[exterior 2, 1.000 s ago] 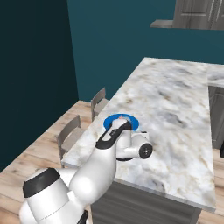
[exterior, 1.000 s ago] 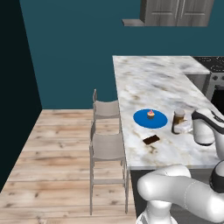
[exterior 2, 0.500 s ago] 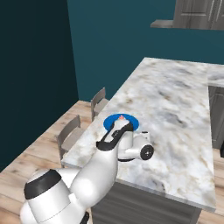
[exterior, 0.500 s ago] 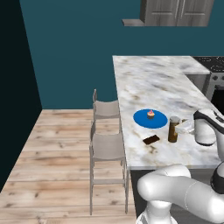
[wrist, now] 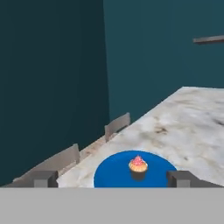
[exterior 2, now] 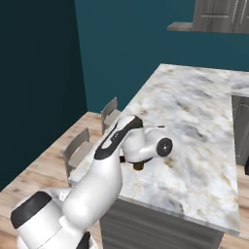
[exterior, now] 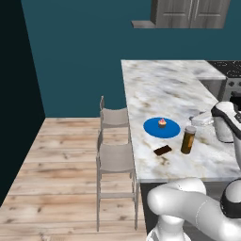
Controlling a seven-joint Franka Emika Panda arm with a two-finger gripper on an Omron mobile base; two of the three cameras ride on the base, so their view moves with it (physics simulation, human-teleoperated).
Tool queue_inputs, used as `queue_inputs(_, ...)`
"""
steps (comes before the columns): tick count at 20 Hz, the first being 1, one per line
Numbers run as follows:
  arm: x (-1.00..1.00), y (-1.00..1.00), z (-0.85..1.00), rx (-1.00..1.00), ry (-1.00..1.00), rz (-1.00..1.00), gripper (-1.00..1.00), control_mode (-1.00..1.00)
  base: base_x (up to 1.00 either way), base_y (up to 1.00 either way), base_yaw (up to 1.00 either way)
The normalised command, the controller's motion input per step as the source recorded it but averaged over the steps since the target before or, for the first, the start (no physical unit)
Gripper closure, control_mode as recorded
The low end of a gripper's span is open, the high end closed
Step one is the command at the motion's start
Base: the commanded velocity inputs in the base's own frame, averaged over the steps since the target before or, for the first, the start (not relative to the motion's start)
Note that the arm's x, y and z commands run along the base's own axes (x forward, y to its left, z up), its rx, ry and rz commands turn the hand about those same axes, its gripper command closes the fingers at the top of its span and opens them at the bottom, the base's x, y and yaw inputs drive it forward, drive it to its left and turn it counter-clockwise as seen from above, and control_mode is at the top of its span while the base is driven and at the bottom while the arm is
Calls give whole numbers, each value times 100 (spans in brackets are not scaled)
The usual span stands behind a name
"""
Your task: Take the cinnamon bottle from the cabinet and place it on the dining table, next to the plate with the cupcake. Then take the chocolate from the dining counter and place it on the cupcake plate.
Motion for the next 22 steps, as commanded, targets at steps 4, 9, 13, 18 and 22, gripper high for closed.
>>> queue_inputs(4, 0, 78, 93, -18, 20, 0, -100, -100, 0, 0, 0)
queue_inputs(9, 0, 100, 36, -17, 49, -11, -100, -100, 0, 0, 0)
queue_inputs(13, -3, 94, 13, -14, 66, -25, -100, -100, 0, 0, 0)
queue_inputs(18, -25, 90, -56, -18, 52, -37, -100, -100, 0, 0, 0)
queue_inputs(22, -38, 12, -100, -4, 38, -55, -100, -100, 0, 0, 0)
